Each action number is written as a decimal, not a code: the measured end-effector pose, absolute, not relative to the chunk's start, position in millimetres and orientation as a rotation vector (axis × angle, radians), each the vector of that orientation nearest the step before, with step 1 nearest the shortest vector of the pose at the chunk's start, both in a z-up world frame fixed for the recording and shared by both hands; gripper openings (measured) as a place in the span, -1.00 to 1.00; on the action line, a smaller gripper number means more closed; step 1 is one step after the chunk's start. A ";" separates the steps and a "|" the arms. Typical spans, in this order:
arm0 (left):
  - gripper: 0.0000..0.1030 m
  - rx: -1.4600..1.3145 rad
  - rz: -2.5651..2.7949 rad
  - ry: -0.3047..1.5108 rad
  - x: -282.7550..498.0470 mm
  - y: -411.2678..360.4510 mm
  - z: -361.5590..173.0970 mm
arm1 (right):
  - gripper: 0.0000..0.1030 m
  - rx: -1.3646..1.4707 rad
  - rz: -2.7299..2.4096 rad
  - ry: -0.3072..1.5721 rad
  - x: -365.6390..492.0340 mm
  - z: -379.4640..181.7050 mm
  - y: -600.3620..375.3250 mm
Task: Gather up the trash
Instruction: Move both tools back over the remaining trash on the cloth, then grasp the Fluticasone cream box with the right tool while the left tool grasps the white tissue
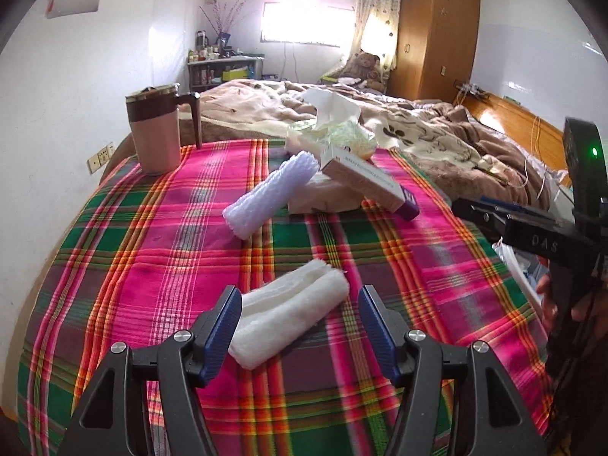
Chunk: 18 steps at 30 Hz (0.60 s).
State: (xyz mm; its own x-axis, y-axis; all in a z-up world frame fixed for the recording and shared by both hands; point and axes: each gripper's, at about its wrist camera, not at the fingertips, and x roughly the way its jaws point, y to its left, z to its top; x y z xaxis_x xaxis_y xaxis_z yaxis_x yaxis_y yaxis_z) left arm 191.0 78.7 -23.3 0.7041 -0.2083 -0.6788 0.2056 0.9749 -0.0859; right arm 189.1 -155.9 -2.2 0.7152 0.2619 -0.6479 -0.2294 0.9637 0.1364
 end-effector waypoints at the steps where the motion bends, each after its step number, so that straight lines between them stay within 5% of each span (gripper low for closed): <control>1: 0.24 0.010 -0.232 0.771 195.2 80.0 -27.4 | 0.44 0.041 0.281 0.724 193.3 -3.5 -153.3; 18: 0.26 0.119 -0.257 0.871 231.7 83.3 -51.2 | 0.45 -0.132 0.436 0.769 254.6 -13.8 -118.4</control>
